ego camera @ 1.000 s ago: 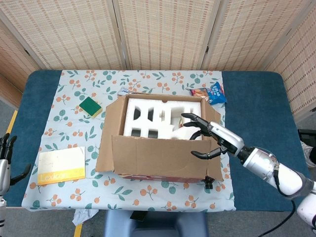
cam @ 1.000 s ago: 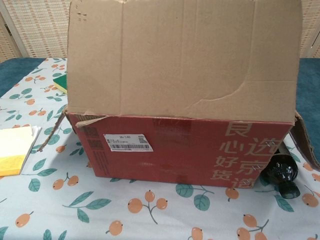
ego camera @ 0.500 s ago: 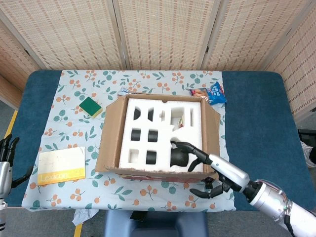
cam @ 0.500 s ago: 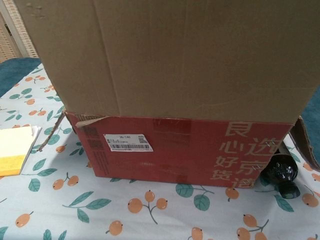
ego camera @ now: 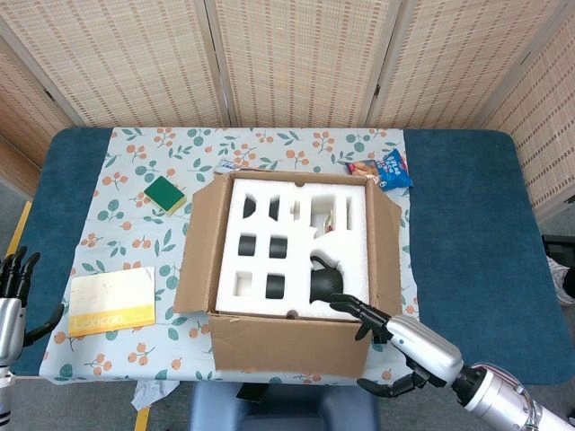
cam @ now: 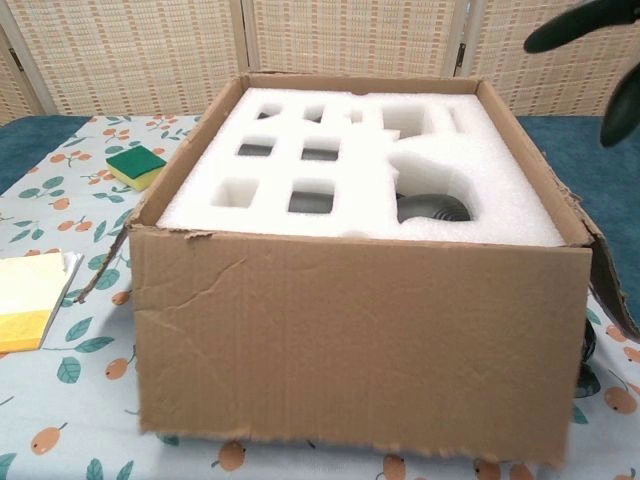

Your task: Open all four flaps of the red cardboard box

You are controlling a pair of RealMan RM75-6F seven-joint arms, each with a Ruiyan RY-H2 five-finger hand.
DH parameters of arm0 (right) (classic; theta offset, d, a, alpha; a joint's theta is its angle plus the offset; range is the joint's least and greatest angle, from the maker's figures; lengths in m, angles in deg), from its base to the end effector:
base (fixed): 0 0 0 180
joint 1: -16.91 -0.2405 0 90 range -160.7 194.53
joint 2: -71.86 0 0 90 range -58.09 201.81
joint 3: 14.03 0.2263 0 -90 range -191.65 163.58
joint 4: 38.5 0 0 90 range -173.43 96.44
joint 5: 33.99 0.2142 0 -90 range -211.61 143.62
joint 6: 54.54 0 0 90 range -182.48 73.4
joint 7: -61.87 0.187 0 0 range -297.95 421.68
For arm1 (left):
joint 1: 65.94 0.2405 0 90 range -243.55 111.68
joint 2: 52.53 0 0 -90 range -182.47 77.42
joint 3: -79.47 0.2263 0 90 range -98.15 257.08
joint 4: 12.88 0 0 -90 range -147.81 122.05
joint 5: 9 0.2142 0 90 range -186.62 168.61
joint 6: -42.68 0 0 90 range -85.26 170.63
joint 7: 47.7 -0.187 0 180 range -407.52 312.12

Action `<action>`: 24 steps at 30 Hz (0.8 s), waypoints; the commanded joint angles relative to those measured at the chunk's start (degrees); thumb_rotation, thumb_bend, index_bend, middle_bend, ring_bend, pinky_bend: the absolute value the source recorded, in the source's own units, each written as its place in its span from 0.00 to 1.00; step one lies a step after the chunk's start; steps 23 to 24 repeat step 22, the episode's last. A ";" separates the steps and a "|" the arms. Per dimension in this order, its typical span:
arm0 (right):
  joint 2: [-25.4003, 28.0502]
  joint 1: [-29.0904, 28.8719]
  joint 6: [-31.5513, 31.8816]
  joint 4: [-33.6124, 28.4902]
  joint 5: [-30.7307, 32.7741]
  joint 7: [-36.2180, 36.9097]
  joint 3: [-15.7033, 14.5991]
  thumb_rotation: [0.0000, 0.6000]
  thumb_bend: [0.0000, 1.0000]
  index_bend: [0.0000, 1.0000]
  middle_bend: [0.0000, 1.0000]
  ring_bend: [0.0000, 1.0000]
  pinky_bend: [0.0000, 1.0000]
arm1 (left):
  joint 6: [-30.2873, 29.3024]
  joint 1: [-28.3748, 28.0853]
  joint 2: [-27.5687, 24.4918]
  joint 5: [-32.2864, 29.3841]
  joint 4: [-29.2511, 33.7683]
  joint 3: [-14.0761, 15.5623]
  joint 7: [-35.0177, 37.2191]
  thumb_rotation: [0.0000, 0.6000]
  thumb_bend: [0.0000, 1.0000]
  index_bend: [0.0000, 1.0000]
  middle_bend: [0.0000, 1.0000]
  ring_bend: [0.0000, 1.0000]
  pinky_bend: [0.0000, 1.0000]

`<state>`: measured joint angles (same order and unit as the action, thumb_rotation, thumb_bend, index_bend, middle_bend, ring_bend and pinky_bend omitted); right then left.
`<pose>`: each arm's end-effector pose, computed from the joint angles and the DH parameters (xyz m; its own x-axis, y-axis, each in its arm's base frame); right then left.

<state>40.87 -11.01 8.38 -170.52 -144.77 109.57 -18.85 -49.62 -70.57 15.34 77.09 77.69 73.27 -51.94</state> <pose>-0.0743 -0.1975 0.1246 -0.1146 -0.6849 0.7195 -0.8697 -0.2809 -0.4059 -0.2717 0.2303 0.1580 0.4208 -0.1769 0.8897 0.9043 0.0045 -0.4268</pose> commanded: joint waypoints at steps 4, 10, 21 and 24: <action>-11.52 6.77 9.51 10.47 12.57 -27.95 5.51 1.00 0.37 0.00 0.00 0.03 0.18 | 0.81 -0.17 -0.17 -0.59 0.35 0.00 -0.34 1.00 0.35 0.00 0.00 0.00 0.00; -24.70 12.13 19.59 24.10 20.61 -54.24 9.37 1.00 0.37 0.00 0.00 0.00 0.00 | 2.19 -0.29 -1.51 -1.57 0.64 -0.06 1.79 1.00 0.35 0.00 0.00 0.00 0.00; -34.08 19.57 26.15 39.22 27.27 -54.44 8.83 1.00 0.37 0.00 0.00 0.00 0.00 | 4.90 -1.06 -0.76 -6.16 0.96 -1.12 -3.05 1.00 0.35 0.00 0.00 0.00 0.01; -33.40 19.60 25.81 39.39 26.93 -53.49 8.74 1.00 0.37 0.00 0.00 0.00 0.00 | 5.05 -1.24 -0.55 -6.11 0.92 -1.11 -3.46 1.00 0.35 0.00 0.00 0.00 0.01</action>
